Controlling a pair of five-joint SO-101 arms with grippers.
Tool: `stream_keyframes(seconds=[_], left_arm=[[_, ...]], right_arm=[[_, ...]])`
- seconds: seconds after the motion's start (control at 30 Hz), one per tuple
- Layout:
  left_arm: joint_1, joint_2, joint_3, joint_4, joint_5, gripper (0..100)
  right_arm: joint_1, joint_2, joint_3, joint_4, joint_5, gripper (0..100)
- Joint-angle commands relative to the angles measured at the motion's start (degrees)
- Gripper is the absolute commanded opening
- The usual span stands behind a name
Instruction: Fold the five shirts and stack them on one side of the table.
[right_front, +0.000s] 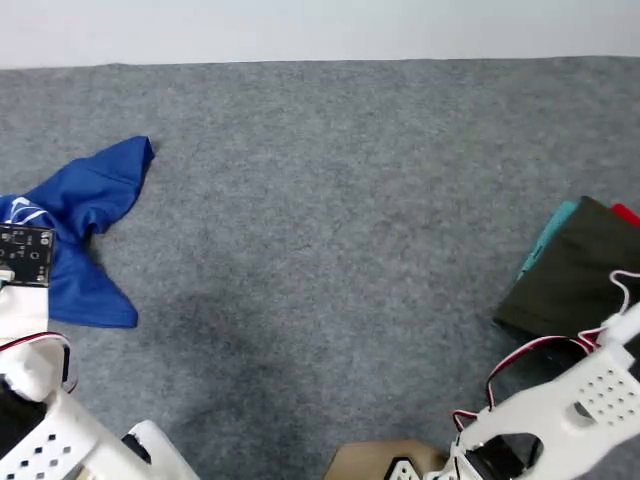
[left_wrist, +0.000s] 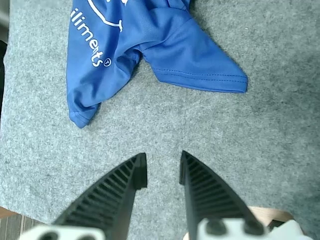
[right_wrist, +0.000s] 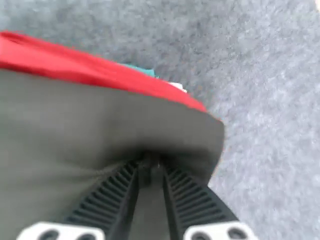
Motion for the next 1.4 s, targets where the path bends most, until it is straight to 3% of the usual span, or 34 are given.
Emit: stream_keyframes(seconds=[0.0, 0.2, 0.4, 0.57, 0.7, 0.93, 1.1, 1.37], left_arm=[[0.26, -0.26, -0.48, 0.26, -0.44, 12], [0.26, -0.26, -0.66, 0.18, -0.44, 12], [0.26, -0.26, -0.66, 0.18, -0.44, 12], [0.26, -0.26, -0.66, 0.18, -0.44, 12], [0.26, -0.26, -0.57, 0.18, -0.44, 12], [0.26, -0.26, -0.31, 0.18, -0.44, 12], [0.26, -0.26, -0.31, 0.18, -0.44, 12], [0.26, -0.26, -0.31, 0.18, -0.44, 12]], right_arm=[[-2.95, -7.25, -7.03, 8.84, -1.67, 3.5], [-7.52, -11.12, -7.21, 22.02, -1.67, 3.5], [-5.93, -8.13, -0.7, 21.93, -1.49, 0.9], [1.19, -8.75, 5.36, 22.02, -0.97, 0.9], [5.23, -8.4, 12.92, 21.76, 5.27, 0.9], [5.14, -6.99, 13.45, 21.85, 7.03, 0.9], [0.92, -14.11, 6.33, 21.76, 7.03, 0.9], [-13.14, -15.6, 5.1, 14.9, 6.95, 0.9]])
